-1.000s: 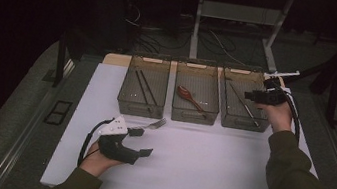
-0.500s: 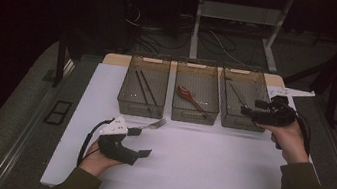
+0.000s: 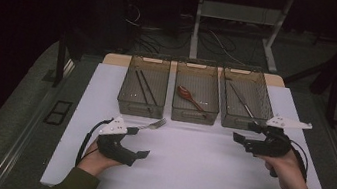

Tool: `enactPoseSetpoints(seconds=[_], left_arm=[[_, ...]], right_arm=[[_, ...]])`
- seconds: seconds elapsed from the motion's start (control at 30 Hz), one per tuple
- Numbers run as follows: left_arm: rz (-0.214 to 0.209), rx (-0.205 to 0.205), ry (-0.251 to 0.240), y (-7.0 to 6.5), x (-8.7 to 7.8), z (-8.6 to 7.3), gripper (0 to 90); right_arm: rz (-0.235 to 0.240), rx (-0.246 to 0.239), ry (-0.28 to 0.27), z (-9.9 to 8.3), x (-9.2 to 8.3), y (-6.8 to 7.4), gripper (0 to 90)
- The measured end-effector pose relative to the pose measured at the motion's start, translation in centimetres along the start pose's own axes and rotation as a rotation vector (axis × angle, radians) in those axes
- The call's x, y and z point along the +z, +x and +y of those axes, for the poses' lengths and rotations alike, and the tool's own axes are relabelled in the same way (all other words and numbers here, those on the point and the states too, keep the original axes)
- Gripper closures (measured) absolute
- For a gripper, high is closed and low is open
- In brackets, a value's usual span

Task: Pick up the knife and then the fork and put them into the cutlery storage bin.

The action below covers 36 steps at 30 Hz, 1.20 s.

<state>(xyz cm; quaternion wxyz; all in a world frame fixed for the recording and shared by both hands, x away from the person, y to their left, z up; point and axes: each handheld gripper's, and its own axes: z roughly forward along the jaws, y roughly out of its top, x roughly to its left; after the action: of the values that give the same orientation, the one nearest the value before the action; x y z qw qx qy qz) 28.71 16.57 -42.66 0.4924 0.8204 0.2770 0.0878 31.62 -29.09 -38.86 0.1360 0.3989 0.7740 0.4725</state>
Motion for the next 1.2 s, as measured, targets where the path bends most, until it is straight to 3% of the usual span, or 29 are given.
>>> enactPoseSetpoints(seconds=[0.3, 0.47, 0.63, 0.83, 1.07, 1.2], left_arm=[[0.027, -0.001, -0.007, 0.3, -0.4, 0.0, 0.8], [0.038, 0.004, -0.004, 0.5, -0.6, 0.1, 1.2], [0.062, 0.023, 0.006, 0.9, -1.0, 0.6, 7.3], [0.081, 0.027, 0.027, 2.6, -1.5, 1.7, 17.0], [0.061, 0.008, 0.093, 5.7, -1.3, 2.2, 43.4], [0.062, -0.019, 0.117, 7.3, -0.7, 1.8, 52.8]], right_arm=[[0.000, -0.023, 0.009, -3.3, 0.2, 1.4, 19.9], [0.008, -0.024, 0.032, -5.3, 0.1, 2.1, 19.6], [0.030, -0.006, 0.051, -6.9, -0.5, 2.6, 19.5], [0.042, -0.014, 0.051, -7.6, -1.2, 3.1, 19.6], [0.044, -0.010, 0.051, -7.6, -1.2, 3.0, 19.5], [0.044, -0.007, 0.052, -7.6, -1.2, 2.9, 19.6]])
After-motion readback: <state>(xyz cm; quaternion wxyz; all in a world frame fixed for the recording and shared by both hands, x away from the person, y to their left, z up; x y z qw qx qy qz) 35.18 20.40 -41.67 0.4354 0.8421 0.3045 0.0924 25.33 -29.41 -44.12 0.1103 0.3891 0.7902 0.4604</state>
